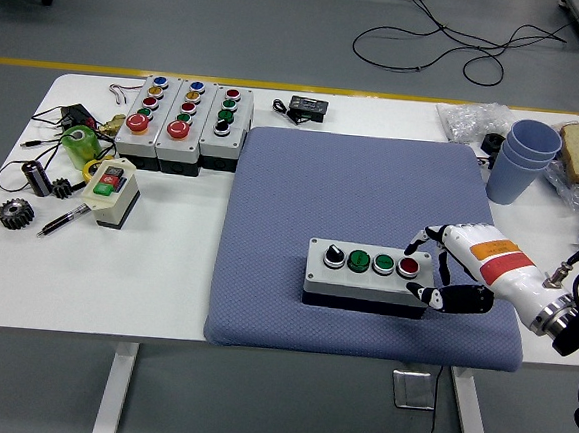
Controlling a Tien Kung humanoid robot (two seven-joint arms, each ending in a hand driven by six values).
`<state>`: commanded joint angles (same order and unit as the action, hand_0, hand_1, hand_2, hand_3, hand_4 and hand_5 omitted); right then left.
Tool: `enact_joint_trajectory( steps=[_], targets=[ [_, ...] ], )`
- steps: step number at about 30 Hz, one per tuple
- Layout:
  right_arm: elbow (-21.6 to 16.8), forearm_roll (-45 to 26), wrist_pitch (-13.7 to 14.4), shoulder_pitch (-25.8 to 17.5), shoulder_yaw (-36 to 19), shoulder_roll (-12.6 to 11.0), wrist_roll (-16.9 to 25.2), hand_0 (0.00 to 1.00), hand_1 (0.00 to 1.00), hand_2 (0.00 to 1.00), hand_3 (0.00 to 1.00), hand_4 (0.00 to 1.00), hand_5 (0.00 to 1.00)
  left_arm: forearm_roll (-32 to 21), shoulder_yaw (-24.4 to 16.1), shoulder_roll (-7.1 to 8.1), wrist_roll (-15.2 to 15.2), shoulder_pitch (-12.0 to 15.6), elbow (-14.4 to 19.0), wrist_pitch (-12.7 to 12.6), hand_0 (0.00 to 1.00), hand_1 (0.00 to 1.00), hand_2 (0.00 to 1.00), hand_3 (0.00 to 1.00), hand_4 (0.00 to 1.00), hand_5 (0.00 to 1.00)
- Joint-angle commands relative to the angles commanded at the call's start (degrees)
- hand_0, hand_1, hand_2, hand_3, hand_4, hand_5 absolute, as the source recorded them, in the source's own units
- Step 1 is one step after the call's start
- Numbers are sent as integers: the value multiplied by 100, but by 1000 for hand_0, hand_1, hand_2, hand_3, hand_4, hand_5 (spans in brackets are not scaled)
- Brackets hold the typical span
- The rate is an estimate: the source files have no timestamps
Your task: Pick up the button,place it on the desk,press the button,press the button
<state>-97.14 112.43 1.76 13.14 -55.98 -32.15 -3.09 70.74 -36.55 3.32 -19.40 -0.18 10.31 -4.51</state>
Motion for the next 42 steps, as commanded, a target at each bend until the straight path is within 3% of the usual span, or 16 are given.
enact_joint_trajectory(
  steps=[28,42],
  targets=[
    [272,1,-202,-70,110,15,-121,2,2,219,580,786,327,185,-161,-24,0,-12,0,18,448,593,742,729,493,801],
    [31,-91,15,37,56,122,-97,2,2,218,582,785,333,189,-141,-20,-5,1,0,37,449,594,742,729,490,804]
  ],
)
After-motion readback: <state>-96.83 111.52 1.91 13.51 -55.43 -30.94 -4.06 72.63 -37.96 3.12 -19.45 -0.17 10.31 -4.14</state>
